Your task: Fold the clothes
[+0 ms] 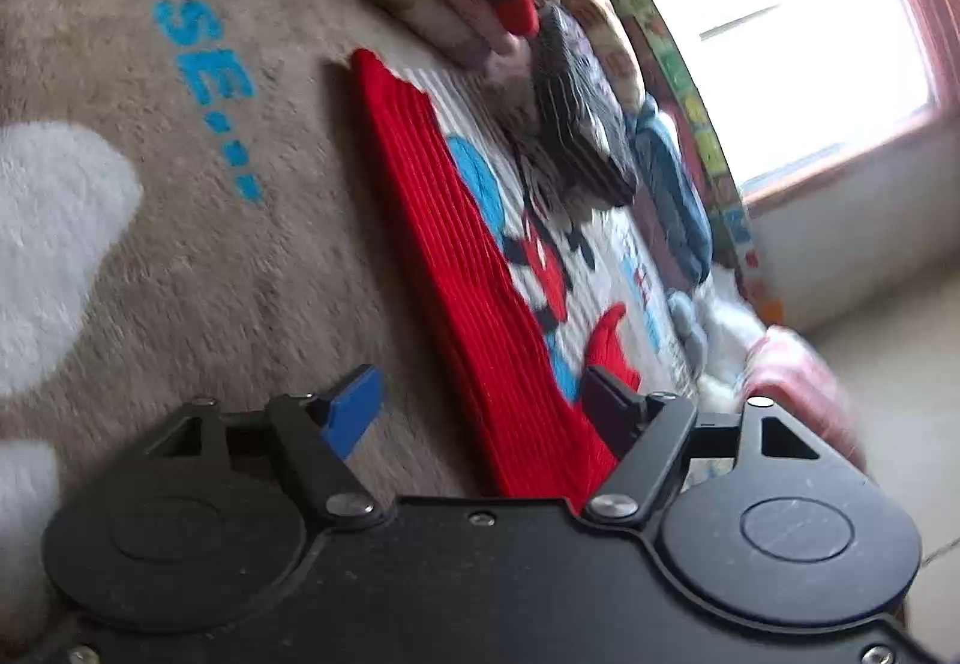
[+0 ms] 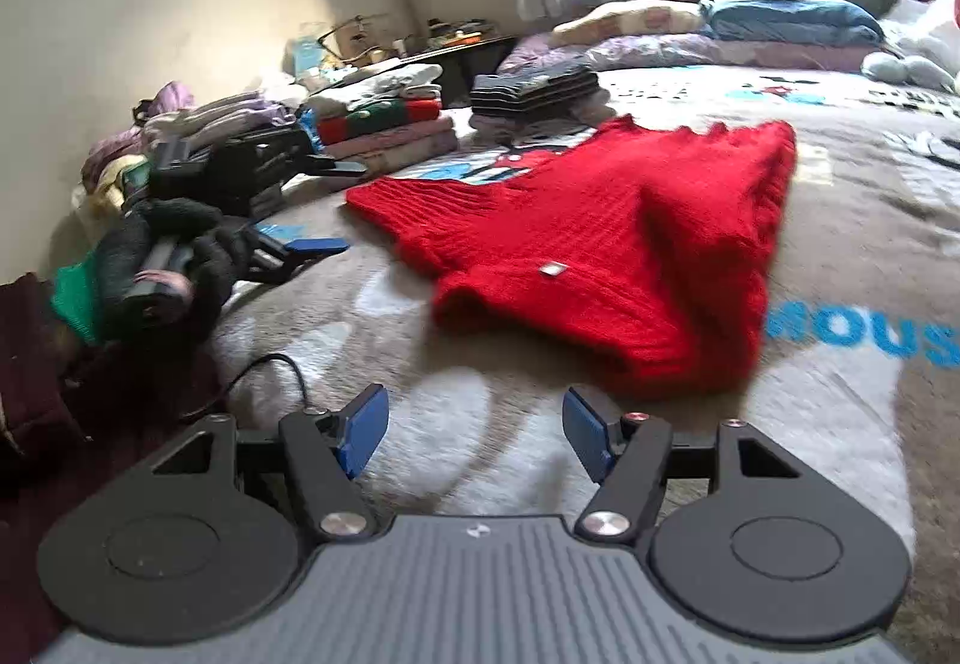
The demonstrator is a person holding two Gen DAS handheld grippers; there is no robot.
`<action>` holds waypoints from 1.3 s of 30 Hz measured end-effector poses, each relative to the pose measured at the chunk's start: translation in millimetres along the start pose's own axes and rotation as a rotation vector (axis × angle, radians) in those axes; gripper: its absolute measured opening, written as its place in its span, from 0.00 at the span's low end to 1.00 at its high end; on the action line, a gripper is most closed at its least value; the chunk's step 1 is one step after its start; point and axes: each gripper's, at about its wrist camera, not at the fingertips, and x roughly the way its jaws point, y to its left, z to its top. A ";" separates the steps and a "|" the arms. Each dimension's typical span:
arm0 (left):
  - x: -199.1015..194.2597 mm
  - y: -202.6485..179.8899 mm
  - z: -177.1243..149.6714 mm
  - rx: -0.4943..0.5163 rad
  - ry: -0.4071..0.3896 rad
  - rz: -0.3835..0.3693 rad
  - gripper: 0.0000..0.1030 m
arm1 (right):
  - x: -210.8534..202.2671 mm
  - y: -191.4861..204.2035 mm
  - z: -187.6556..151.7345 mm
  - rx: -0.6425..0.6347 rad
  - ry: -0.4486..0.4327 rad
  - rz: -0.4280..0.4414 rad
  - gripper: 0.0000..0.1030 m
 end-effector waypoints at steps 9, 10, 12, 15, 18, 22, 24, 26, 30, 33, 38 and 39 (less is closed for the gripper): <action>9.3 14.1 21.8 -0.101 -0.051 -0.003 0.50 | 11.9 -1.4 16.8 0.057 0.018 0.013 0.72; 10.5 15.3 22.4 -0.101 -0.057 0.000 0.48 | 13.4 -2.7 19.5 0.070 0.015 0.017 0.73; 14.2 15.6 23.3 -0.091 -0.067 0.001 0.47 | 17.2 -5.1 25.2 0.092 0.010 0.023 0.73; 20.8 15.0 24.6 -0.068 -0.080 -0.001 0.45 | 24.6 -9.2 34.1 0.126 0.004 0.032 0.73; 29.1 13.0 27.3 -0.046 -0.092 -0.004 0.39 | 34.1 -14.9 44.3 0.168 0.002 0.041 0.73; 42.2 9.0 29.6 0.012 -0.112 0.002 0.29 | 48.8 -24.0 58.1 0.230 0.003 0.052 0.73; 46.1 0.1 28.5 0.081 -0.117 -0.005 0.28 | 54.6 -28.9 63.8 0.270 -0.007 0.063 0.73; 49.4 -10.8 26.1 0.168 -0.120 -0.011 0.27 | 61.7 -33.7 69.0 0.312 -0.014 0.068 0.73; 50.4 -42.0 10.3 0.418 -0.124 -0.002 0.26 | 77.9 -36.8 78.0 0.352 -0.014 0.070 0.73; 49.6 -64.6 -11.2 0.633 -0.125 0.011 0.26 | 88.8 -39.5 84.5 0.396 -0.020 0.077 0.73; 54.9 -95.3 -59.8 1.007 -0.099 0.008 0.26 | 96.7 -50.2 92.7 0.483 -0.062 0.077 0.73; 56.3 -98.8 -70.0 1.068 -0.084 0.000 0.26 | 96.8 -53.1 93.3 0.504 -0.072 0.078 0.73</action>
